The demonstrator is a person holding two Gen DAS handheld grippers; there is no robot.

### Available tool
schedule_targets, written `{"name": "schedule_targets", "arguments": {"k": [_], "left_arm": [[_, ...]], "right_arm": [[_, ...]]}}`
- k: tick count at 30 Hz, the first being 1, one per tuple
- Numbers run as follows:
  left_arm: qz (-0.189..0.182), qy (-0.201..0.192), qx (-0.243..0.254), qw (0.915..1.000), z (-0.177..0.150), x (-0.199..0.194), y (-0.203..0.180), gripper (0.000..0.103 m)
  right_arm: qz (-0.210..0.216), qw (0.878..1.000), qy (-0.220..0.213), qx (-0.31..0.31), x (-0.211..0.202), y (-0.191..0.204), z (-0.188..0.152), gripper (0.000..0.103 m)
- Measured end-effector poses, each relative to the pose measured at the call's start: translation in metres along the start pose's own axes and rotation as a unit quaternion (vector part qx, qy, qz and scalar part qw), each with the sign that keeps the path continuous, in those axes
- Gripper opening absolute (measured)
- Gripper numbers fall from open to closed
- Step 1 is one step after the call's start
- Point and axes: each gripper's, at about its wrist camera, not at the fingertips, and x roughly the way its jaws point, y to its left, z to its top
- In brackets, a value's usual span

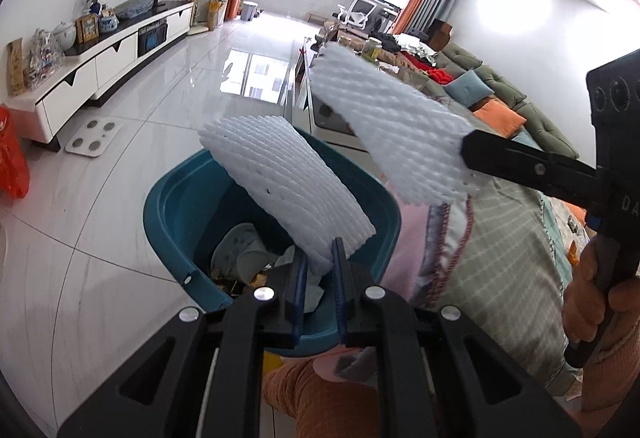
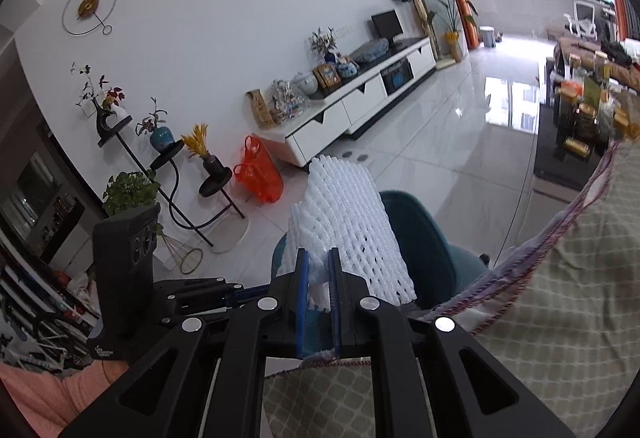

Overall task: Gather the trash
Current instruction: 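Carry both white foam nets over the teal bin and release them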

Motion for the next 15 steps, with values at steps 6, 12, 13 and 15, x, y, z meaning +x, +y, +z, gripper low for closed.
{"name": "schedule_targets", "arguments": {"k": [6, 12, 13, 15], "left_arm": [[0.006, 0.021, -0.012, 0.9997, -0.001, 0.019, 0.009, 0.014], [0.008, 0.029, -0.016, 0.9994, 0.000, 0.031, 0.009, 0.016], [0.009, 0.030, -0.018, 0.9993, 0.000, 0.033, 0.010, 0.016], [0.006, 0.034, -0.024, 0.9991, 0.001, 0.037, 0.011, 0.020]], "right_arm": [[-0.011, 1.000, 0.022, 0.013, 0.023, -0.005, -0.001, 0.010], [-0.020, 0.999, 0.042, 0.023, 0.039, -0.008, -0.002, 0.015], [-0.022, 0.999, 0.043, 0.024, 0.040, -0.009, -0.003, 0.015], [-0.025, 0.998, 0.044, 0.027, 0.042, -0.011, -0.003, 0.018]]}}
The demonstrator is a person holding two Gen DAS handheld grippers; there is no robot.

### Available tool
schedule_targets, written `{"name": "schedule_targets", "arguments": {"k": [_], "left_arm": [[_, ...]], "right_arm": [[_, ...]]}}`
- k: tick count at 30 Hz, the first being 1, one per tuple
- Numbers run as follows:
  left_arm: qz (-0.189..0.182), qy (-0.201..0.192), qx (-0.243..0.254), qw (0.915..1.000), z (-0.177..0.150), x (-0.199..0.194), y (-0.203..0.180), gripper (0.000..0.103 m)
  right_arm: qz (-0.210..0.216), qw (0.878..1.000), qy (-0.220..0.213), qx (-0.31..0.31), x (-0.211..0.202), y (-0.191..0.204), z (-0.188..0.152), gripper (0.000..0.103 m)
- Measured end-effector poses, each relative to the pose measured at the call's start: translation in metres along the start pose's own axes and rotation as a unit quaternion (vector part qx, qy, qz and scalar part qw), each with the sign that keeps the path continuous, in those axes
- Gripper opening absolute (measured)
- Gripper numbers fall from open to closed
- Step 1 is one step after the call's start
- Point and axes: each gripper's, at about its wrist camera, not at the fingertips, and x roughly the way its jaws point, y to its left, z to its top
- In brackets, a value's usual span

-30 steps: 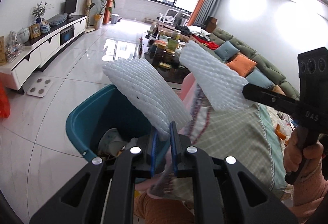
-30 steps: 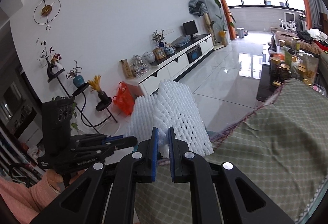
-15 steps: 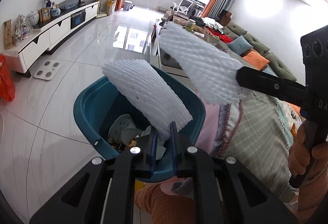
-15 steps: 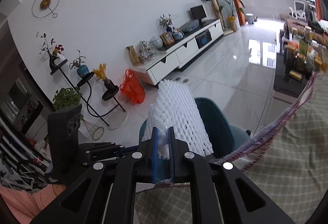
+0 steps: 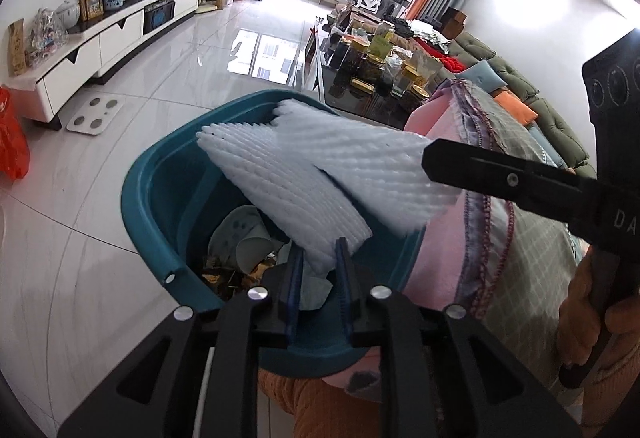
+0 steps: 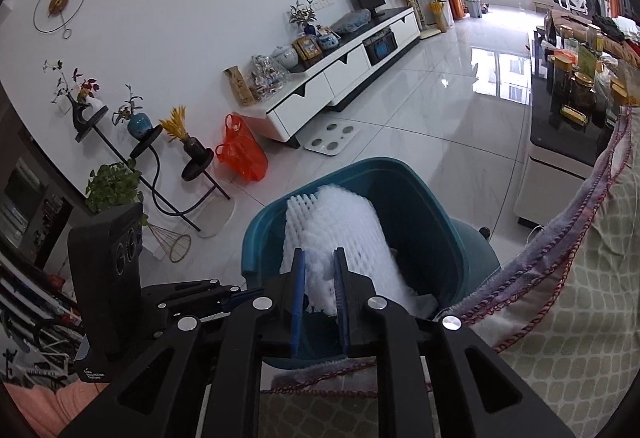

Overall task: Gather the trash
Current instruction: 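Carry both white foam nets over the teal bin and release them, then move both grippers back over the orange peels and tissue on the bed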

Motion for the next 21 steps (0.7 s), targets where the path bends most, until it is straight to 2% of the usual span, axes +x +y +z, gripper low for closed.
{"name": "schedule_targets", "arguments": {"k": [5, 7, 11, 14, 17, 19, 21], "left_arm": [[0.003, 0.007, -0.010, 0.9999, 0.001, 0.011, 0.005, 0.034], [0.006, 0.010, -0.015, 0.9998, 0.001, 0.015, 0.007, 0.034], [0.005, 0.007, -0.021, 0.9997, 0.000, 0.013, 0.006, 0.034], [0.001, -0.008, -0.014, 0.9999, 0.000, 0.004, 0.000, 0.035], [-0.007, -0.032, 0.002, 0.9995, 0.000, -0.011, -0.011, 0.042], [-0.014, -0.047, 0.019, 0.9986, -0.001, -0.020, -0.023, 0.043], [-0.024, -0.060, 0.039, 0.9972, -0.002, -0.028, -0.037, 0.047]], "right_arm": [[-0.004, 1.000, -0.005, 0.011, -0.004, -0.006, -0.001, 0.024], [-0.005, 1.000, -0.009, 0.016, -0.007, -0.010, -0.001, 0.028], [-0.003, 1.000, -0.017, 0.023, -0.017, -0.014, -0.003, 0.028], [-0.005, 0.999, -0.025, 0.022, -0.028, -0.015, -0.006, 0.028], [-0.005, 0.999, -0.038, 0.014, -0.044, -0.011, -0.011, 0.028], [-0.007, 0.999, -0.048, 0.007, -0.056, -0.009, -0.016, 0.035], [-0.012, 0.998, -0.057, 0.001, -0.068, -0.008, -0.021, 0.037]]}}
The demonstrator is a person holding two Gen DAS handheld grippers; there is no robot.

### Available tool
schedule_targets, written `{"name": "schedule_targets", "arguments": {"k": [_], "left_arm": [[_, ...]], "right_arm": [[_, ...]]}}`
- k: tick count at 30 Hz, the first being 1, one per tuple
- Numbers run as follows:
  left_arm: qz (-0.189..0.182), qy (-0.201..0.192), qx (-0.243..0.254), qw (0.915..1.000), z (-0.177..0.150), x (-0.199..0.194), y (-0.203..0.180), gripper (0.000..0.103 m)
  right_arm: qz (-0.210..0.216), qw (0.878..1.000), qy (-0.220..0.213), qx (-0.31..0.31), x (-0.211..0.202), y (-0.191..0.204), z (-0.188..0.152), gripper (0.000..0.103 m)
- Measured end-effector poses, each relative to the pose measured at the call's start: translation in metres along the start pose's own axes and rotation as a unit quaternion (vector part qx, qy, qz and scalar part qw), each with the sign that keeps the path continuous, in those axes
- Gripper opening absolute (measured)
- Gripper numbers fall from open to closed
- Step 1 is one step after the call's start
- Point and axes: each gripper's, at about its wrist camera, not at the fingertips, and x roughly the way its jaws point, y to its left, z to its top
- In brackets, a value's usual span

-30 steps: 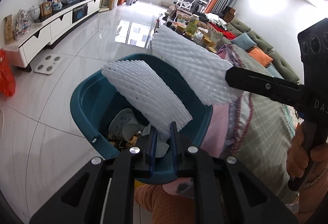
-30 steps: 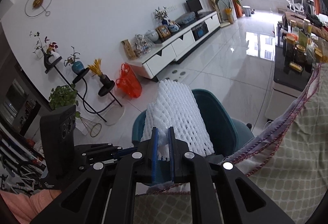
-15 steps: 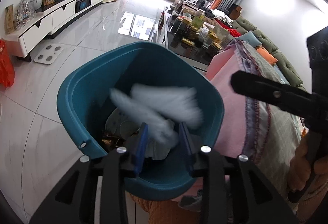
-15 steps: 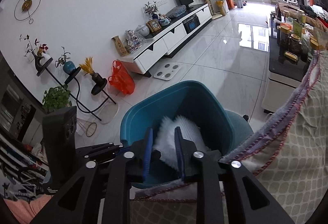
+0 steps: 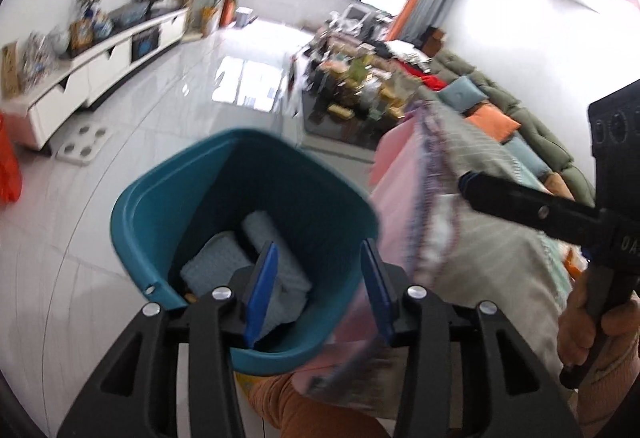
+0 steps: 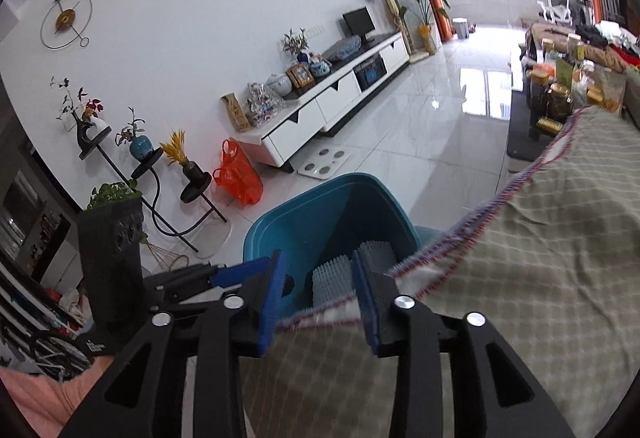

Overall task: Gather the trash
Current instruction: 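Move both grippers back over the orange peels and tissue on the bed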

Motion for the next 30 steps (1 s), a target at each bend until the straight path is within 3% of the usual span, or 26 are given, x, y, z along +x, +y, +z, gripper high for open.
{"name": "schedule_targets", "arguments": {"k": [6, 15, 21, 30], "left_arm": [[-0.052, -0.021, 0.063, 0.9965, -0.002, -0.013, -0.054, 0.049], [-0.140, 0.010, 0.143, 0.9797, -0.019, 0.004, -0.145, 0.050], [-0.183, 0.038, 0.193, 0.9633, -0.033, 0.022, -0.201, 0.050], [-0.229, 0.085, 0.243, 0.9387, -0.058, 0.051, -0.278, 0.050]], "right_arm": [[-0.031, 0.999, -0.031, -0.005, -0.048, -0.005, -0.019, 0.038], [-0.105, 0.989, -0.093, 0.038, -0.137, -0.038, -0.057, 0.044], [-0.170, 0.975, -0.120, 0.082, -0.193, -0.069, -0.092, 0.046], [-0.257, 0.941, -0.154, 0.157, -0.264, -0.126, -0.135, 0.048]]}}
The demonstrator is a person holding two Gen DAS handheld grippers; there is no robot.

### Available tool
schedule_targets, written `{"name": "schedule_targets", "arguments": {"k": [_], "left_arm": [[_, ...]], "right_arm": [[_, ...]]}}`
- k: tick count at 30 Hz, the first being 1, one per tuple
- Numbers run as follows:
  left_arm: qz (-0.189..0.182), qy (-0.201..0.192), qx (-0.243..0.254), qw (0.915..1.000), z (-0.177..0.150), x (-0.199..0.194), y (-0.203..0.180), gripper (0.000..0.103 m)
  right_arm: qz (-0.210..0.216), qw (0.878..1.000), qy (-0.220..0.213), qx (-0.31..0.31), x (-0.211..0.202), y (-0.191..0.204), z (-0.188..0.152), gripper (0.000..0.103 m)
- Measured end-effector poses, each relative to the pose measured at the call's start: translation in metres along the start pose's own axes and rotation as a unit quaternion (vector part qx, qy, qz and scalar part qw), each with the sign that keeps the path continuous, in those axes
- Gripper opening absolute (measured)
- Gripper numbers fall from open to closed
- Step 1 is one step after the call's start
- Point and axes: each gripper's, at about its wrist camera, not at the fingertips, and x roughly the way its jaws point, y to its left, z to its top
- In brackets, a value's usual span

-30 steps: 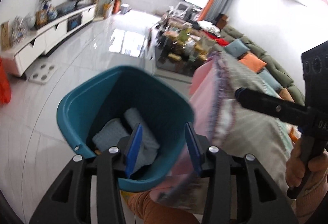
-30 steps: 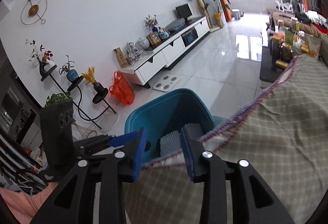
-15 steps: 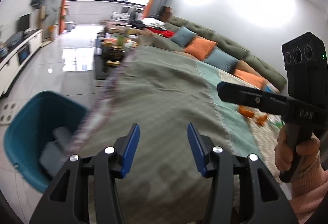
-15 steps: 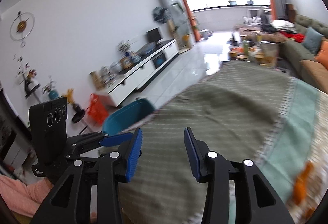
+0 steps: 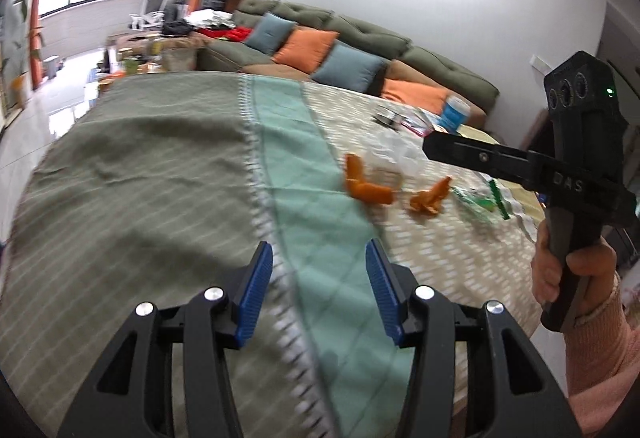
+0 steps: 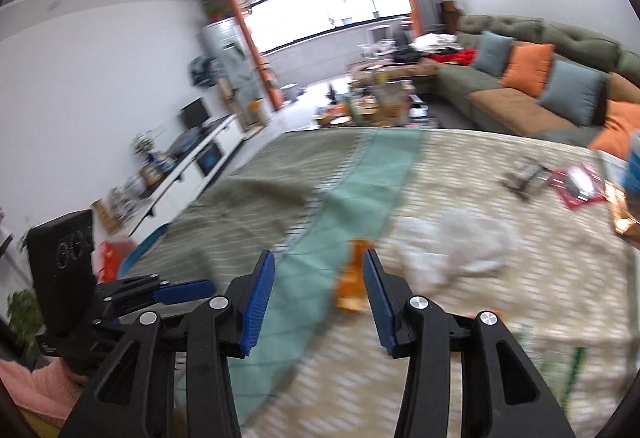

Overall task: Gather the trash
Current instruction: 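Move both grippers back over the orange peels and tissue on the bed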

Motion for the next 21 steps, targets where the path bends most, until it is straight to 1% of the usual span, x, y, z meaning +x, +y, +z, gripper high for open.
{"name": "schedule_targets", "arguments": {"k": [3, 4, 6, 13, 21], "left_arm": [[-0.007, 0.014, 0.011, 0.9998, 0.005, 0.012, -0.011, 0.050], [-0.010, 0.019, 0.014, 0.9997, 0.006, 0.018, -0.014, 0.050], [-0.011, 0.027, 0.016, 0.9994, 0.010, 0.028, -0.020, 0.050], [-0.003, 0.045, 0.000, 0.9990, 0.028, 0.057, -0.024, 0.050], [0.008, 0.055, -0.003, 0.9985, 0.037, 0.068, -0.027, 0.050]], "right_arm": [[-0.027, 0.999, -0.004, 0.021, -0.004, -0.023, 0.001, 0.051], [-0.036, 0.999, -0.001, 0.029, -0.002, -0.031, 0.001, 0.056], [-0.045, 0.998, 0.004, 0.046, 0.001, -0.045, -0.001, 0.061], [-0.064, 0.997, 0.017, 0.039, 0.019, -0.055, 0.005, 0.062], [-0.066, 0.997, 0.026, 0.037, 0.031, -0.059, 0.009, 0.062]]}}
